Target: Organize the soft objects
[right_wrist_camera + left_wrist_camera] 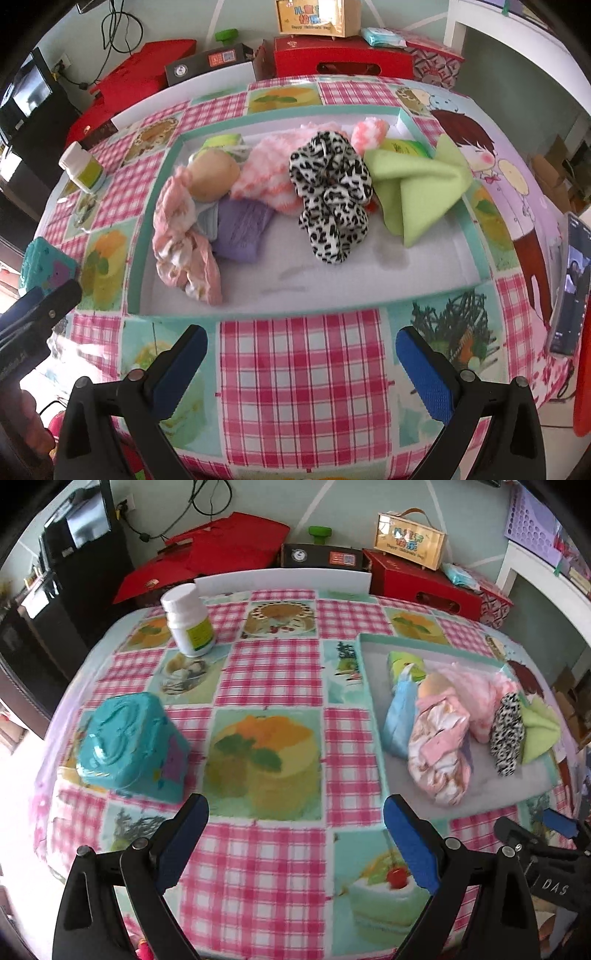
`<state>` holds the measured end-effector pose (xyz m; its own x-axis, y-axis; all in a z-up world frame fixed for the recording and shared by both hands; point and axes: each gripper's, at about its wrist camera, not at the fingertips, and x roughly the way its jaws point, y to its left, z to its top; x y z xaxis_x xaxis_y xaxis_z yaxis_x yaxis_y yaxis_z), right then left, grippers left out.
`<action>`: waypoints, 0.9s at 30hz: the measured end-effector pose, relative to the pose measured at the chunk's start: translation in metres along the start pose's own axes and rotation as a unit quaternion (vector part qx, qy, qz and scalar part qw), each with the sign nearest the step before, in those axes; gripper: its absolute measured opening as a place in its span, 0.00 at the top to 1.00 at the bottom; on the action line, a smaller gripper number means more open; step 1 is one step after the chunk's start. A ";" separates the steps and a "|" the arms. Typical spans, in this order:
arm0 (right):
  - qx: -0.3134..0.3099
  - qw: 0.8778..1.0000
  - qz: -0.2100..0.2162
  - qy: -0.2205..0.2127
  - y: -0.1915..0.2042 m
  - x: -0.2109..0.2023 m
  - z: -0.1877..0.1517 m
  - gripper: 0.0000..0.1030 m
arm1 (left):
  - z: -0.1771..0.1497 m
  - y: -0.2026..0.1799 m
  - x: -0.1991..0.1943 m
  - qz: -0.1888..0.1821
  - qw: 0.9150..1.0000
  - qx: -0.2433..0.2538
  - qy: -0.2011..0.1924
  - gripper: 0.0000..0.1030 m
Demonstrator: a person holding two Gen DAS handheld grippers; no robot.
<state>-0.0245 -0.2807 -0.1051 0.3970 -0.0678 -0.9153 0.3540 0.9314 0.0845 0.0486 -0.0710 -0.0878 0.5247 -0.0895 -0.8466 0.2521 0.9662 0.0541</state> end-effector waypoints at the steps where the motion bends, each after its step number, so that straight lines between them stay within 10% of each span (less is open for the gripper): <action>1: 0.002 1.000 0.000 0.001 0.000 0.000 -0.001 0.00 | -0.001 0.001 -0.001 0.003 1.000 0.002 0.000 0.07; 27: -0.013 0.999 -0.010 -0.039 0.011 -0.003 -0.009 0.00 | -0.028 0.021 0.013 0.014 1.000 -0.021 0.017 0.07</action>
<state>-0.0293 -0.2672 -0.1051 0.4552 -0.1131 -0.8832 0.3414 0.9382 0.0559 0.0380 -0.0448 -0.1122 0.5020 -0.0555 -0.8631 0.2033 0.9776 0.0554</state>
